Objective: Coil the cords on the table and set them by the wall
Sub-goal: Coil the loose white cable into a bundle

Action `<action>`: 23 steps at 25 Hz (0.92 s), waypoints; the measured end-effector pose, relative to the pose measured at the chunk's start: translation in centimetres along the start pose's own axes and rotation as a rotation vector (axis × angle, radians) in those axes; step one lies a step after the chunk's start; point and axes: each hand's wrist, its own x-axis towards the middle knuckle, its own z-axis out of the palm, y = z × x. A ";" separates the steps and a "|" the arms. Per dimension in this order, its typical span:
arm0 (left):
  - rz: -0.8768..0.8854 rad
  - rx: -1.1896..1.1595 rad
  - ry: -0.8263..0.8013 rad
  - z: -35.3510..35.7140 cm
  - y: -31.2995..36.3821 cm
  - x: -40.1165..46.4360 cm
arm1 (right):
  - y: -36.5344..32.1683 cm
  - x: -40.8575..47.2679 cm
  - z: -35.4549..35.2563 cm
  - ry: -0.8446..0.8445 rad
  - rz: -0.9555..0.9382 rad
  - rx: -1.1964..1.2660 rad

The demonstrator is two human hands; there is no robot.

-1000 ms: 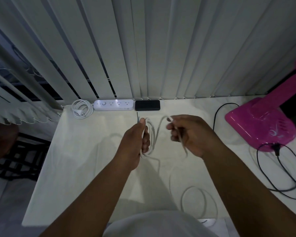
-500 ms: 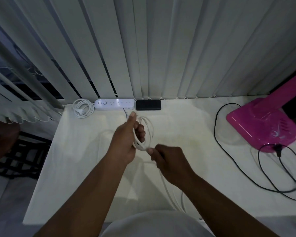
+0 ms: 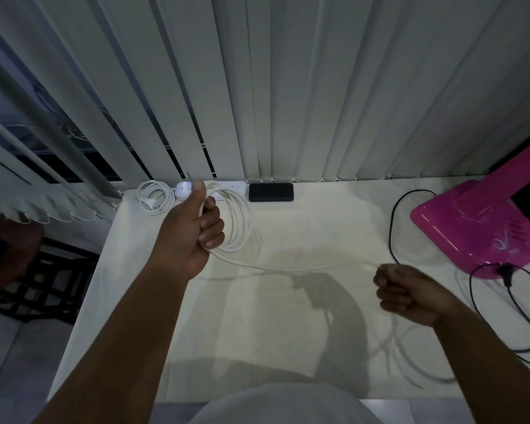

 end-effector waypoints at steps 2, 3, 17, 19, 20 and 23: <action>0.015 0.108 0.045 0.6 -1.0 0.0 | -2.9 0.3 1.5 0.161 -0.022 -0.066; 0.017 0.153 0.055 1.1 -1.8 -0.1 | -4.0 0.8 2.7 0.278 -0.035 -0.151; -0.106 0.203 0.185 5.3 -6.2 -0.8 | -1.6 2.0 19.8 0.194 -0.644 -0.619; -0.141 0.159 0.185 4.9 -5.9 -0.7 | 0.2 1.8 20.0 0.214 -0.701 -0.614; -0.147 0.149 0.181 4.7 -5.7 -0.7 | 1.0 1.9 19.9 0.228 -0.721 -0.617; -0.157 0.040 0.162 4.2 -4.8 -0.6 | 3.1 1.8 18.2 0.172 -0.741 -0.773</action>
